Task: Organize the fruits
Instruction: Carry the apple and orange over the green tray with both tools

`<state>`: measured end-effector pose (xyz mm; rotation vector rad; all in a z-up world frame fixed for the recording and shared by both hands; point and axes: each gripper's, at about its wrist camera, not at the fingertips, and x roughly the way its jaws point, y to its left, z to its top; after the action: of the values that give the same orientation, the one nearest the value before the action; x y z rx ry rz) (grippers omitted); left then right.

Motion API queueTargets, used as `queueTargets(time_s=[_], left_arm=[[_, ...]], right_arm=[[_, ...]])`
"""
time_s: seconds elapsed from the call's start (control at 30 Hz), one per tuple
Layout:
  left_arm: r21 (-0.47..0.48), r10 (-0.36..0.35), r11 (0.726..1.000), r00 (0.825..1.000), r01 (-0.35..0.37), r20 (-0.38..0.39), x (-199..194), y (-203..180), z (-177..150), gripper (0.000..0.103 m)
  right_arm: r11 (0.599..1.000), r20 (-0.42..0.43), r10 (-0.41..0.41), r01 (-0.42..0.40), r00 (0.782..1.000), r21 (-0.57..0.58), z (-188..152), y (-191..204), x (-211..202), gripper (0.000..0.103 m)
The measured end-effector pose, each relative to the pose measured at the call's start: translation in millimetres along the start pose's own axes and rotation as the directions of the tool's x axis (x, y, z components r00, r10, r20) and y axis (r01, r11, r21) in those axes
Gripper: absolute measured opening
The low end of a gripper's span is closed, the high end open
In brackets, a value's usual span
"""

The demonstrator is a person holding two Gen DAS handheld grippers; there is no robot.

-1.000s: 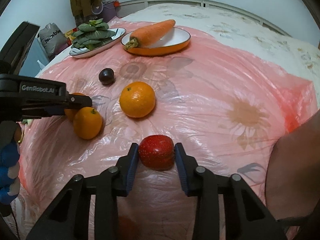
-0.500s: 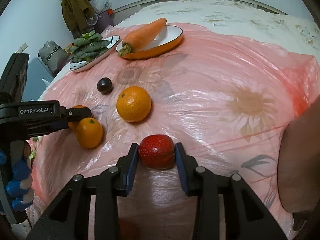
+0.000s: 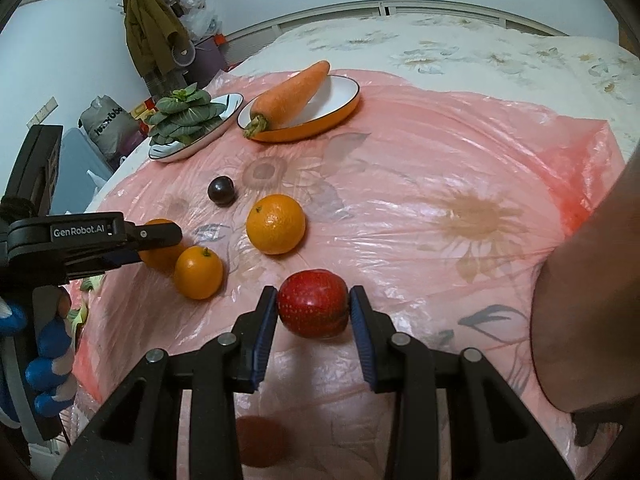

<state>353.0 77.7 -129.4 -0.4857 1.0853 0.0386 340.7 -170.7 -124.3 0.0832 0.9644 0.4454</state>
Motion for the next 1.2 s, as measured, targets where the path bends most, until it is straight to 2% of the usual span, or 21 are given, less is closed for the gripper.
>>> queueTargets(time_s=[0.37, 0.53, 0.63, 0.97, 1.2], left_arm=[[0.083, 0.043, 0.996, 0.999, -0.046, 0.033, -24.2, -7.6, -15.9, 0.037], [0.161, 0.071, 0.984, 0.996, -0.079, 0.059, -37.3, -22.3, -30.9, 0.037], [0.193, 0.063, 0.979, 0.997, -0.072, 0.053, -41.4, -31.4, -41.2, 0.037], [0.353, 0.059, 0.933, 0.998, -0.066, 0.031, -49.2, -74.8, -88.3, 0.037], [0.411, 0.066, 0.909, 0.998, -0.066, 0.014, -49.7, -93.0, -110.9, 0.037]], right_arm=[[0.999, 0.023, -0.031, 0.032, 0.999, -0.006, -11.4, 5.7, -23.2, 0.062], [0.999, 0.029, -0.043, 0.044, 0.999, -0.006, -19.4, 7.9, -36.7, 0.062], [0.999, 0.022, -0.04, 0.04, 0.999, 0.01, -29.1, 8.6, -44.3, 0.062], [0.996, 0.0, -0.059, 0.059, 0.998, 0.066, -61.8, -1.2, -67.1, 0.062], [0.994, -0.016, -0.072, 0.073, 0.997, 0.086, -78.6, -6.5, -81.1, 0.062]])
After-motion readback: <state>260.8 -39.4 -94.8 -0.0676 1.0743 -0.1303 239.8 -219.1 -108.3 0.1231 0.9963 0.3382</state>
